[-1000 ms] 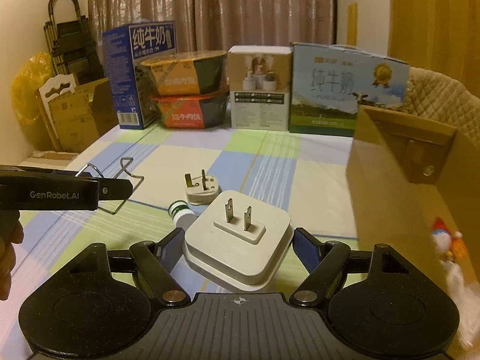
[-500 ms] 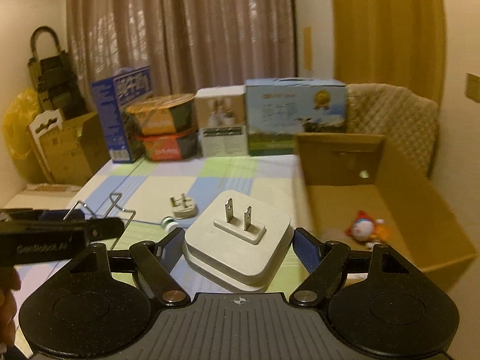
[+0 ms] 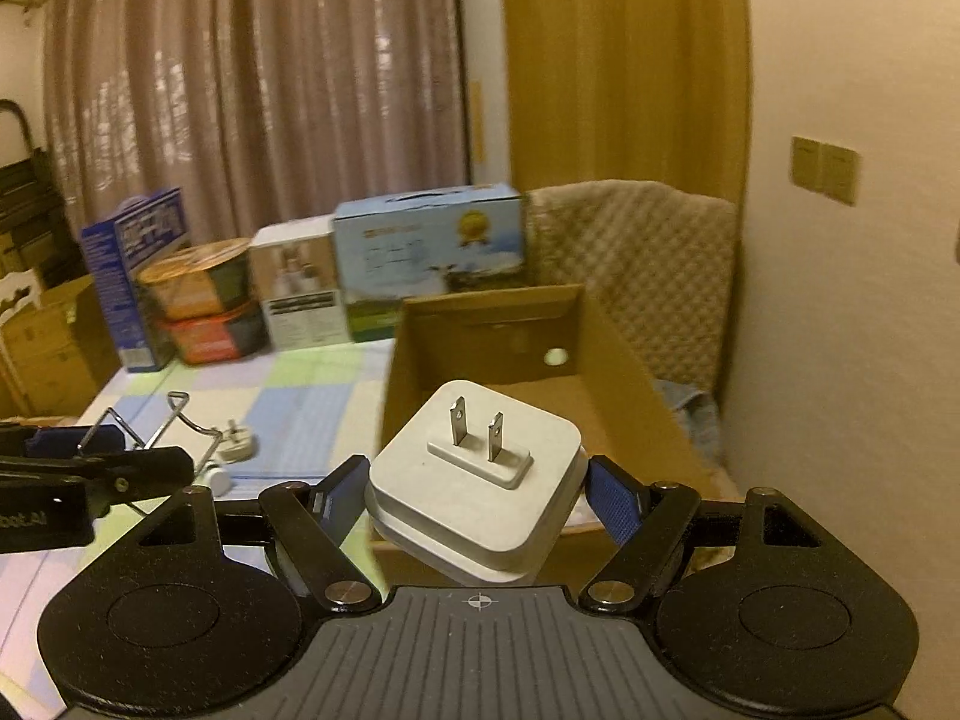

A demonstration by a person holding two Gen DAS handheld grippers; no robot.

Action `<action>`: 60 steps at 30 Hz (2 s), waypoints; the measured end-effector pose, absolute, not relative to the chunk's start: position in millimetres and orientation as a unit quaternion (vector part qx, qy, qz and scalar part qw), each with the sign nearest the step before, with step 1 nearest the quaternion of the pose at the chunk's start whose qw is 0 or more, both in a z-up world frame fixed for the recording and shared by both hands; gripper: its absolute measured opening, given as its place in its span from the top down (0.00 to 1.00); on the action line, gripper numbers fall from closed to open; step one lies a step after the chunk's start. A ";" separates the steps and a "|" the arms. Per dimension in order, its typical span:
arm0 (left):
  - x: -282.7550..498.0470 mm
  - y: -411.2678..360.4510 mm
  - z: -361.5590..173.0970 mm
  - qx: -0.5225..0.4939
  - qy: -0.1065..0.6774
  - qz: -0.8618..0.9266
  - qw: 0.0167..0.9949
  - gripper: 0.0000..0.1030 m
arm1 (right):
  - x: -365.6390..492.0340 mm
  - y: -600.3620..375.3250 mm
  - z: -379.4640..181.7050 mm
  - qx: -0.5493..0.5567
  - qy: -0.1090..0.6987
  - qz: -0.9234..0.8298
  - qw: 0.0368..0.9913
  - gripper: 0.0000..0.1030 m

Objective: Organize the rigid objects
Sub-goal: 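Open the left gripper to drop the rack while the right gripper releases the adapter into the box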

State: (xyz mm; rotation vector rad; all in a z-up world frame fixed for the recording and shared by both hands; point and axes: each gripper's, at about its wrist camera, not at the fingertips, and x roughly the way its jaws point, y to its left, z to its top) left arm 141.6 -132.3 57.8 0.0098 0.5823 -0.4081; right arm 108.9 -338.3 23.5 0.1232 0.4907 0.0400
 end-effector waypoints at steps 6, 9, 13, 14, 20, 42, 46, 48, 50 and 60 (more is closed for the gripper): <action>146.9 -160.2 58.3 0.015 0.292 -0.219 0.931 0.37 | 109.6 -368.8 23.2 0.074 0.249 0.004 0.966 0.27; 152.2 -170.1 55.6 0.016 0.299 -0.226 0.927 0.37 | 113.5 -378.8 20.9 0.078 0.255 0.003 0.964 0.27; 161.5 -183.8 52.0 0.019 0.306 -0.234 0.923 0.37 | 122.3 -390.0 16.7 0.079 0.261 0.002 0.962 0.27; 163.9 -187.3 51.1 0.020 0.306 -0.236 0.922 0.37 | 125.5 -392.3 15.1 0.080 0.263 0.002 0.961 0.27; 187.8 -202.9 42.3 0.019 0.318 -0.245 0.916 0.37 | 141.8 -407.9 6.0 0.083 0.272 -0.003 0.959 0.27; 257.6 -238.7 13.5 0.025 0.359 -0.265 0.895 0.37 | 178.6 -429.8 -16.5 0.103 0.288 -0.009 0.952 0.27; 259.6 -241.9 9.9 0.030 0.363 -0.268 0.892 0.37 | 180.8 -431.3 -19.4 0.105 0.291 -0.010 0.951 0.27; 260.4 -242.5 7.7 0.029 0.366 -0.268 0.891 0.37 | 181.5 -431.6 -20.1 0.107 0.292 -0.010 0.950 0.27; 261.8 -242.1 6.4 0.025 0.368 -0.269 0.890 0.37 | 181.5 -431.9 -20.5 0.108 0.292 -0.010 0.950 0.27; 258.3 -231.7 17.3 0.017 0.356 -0.263 0.897 0.24 | 179.2 -433.8 -18.6 0.115 0.291 -0.014 0.950 0.27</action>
